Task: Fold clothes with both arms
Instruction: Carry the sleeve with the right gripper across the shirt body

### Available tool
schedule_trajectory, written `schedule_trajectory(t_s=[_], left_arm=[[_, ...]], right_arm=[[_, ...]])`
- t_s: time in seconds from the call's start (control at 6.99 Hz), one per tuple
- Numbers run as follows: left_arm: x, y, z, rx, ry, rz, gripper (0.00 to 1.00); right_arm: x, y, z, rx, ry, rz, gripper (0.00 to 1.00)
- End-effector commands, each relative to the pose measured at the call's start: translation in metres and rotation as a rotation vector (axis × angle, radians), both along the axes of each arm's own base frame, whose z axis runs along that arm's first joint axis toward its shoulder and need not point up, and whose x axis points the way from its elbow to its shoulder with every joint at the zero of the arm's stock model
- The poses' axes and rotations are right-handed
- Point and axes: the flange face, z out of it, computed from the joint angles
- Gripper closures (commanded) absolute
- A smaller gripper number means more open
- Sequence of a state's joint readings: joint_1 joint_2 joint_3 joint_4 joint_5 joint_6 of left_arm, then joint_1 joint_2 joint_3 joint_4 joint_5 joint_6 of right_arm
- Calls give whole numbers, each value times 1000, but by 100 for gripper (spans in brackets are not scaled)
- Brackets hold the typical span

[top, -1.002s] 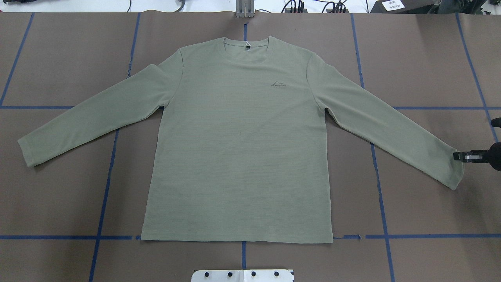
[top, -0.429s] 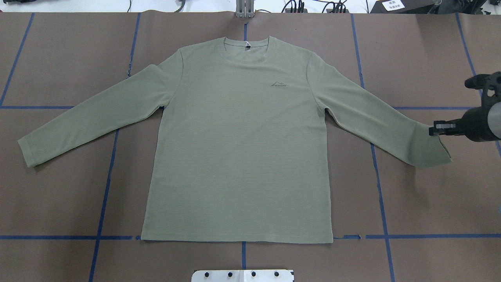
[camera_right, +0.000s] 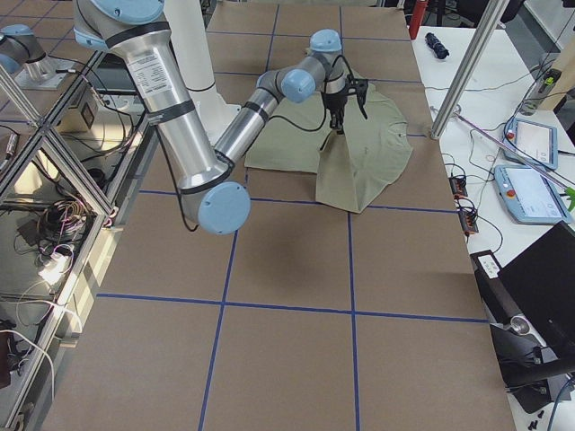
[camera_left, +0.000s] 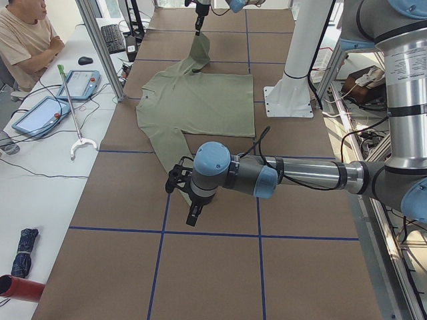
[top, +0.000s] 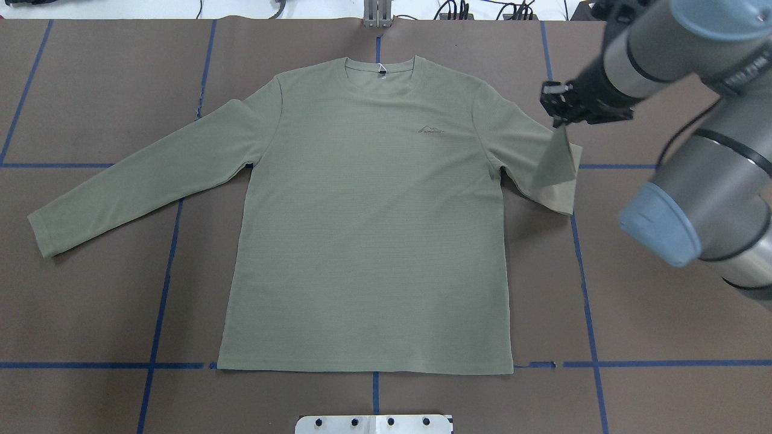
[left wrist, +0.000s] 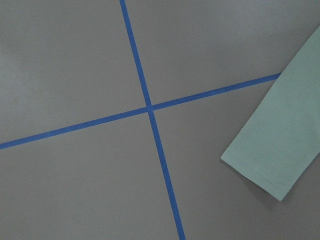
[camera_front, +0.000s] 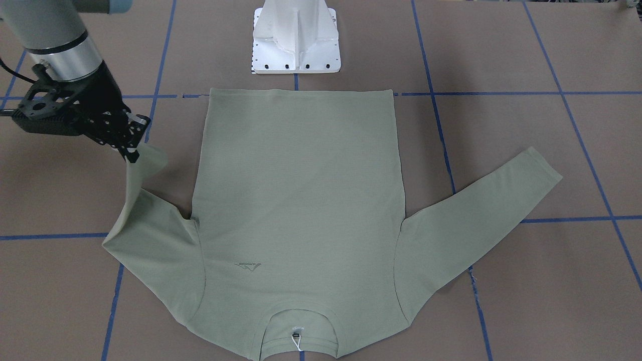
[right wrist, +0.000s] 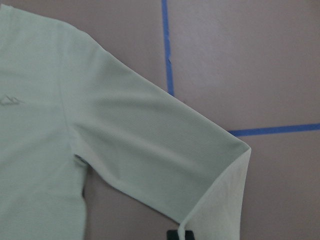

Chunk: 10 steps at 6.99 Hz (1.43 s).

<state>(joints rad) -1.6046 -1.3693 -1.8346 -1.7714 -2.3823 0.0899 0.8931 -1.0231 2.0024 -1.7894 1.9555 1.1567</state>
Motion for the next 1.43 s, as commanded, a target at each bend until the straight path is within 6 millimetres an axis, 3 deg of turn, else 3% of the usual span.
schedule_trajectory(t_s=[0.0,0.14,0.29,0.57,0.72,0.86,1.0,1.15,1.29], left_arm=[[0,1,1,-4,0,-1,0],[0,2,3,-7,0,-1,0],[0,0,5,-10,1,-1,0],[0,0,6,-14,1,-1,0],[0,1,7,-17,1,-1,0],[0,3,9,-19,1,0,0],[0,3,9,-21,1,-1,0],[0,3,9,-21,1,-2,0],[0,3,9,-20,-4,-2,0]], right_arm=[[-62,-29,-121,8,-9,67,100],[-111,-38,-163,43,26,75,100],[-174,-38,-192,75,76,75,100],[-339,-13,-188,146,94,154,100],[-367,-18,-189,124,97,189,100],[-375,-24,-193,115,98,217,100],[-383,-29,-191,88,52,265,90],[-392,-35,-201,54,43,317,30],[-393,-39,-210,50,45,324,12]])
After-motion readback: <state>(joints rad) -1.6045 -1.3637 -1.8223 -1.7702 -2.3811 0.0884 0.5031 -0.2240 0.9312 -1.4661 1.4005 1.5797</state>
